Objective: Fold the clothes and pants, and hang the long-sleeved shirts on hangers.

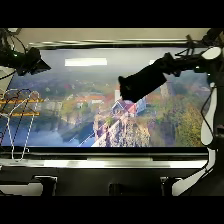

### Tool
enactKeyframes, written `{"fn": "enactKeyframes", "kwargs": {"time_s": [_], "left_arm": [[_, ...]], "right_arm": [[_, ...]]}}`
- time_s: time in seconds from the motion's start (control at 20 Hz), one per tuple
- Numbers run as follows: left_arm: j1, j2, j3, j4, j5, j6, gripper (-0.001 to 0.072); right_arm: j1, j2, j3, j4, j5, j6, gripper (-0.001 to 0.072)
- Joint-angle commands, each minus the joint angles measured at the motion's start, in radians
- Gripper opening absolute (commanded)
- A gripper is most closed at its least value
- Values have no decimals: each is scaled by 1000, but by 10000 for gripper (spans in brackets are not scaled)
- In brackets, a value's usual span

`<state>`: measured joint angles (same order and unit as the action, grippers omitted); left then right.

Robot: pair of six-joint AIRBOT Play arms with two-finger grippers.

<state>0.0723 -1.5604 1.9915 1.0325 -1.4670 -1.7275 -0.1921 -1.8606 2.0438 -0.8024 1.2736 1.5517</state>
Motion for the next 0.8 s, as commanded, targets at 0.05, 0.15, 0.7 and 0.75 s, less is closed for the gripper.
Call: {"fn": "enactKeyframes", "kwargs": {"time_s": [0.05,0.15,0.7,0.75], "left_arm": [[1,-1,0,0,0,0,14],[1,-1,0,0,0,0,14],[1,-1,0,0,-11,0,14],[1,-1,0,0,-12,0,14]], "right_arm": [[-153,44,41,-77,9,50,28],[-229,64,41,-101,7,50,28],[-566,93,35,-293,86,138,27],[-593,93,35,-296,98,155,26]]}}
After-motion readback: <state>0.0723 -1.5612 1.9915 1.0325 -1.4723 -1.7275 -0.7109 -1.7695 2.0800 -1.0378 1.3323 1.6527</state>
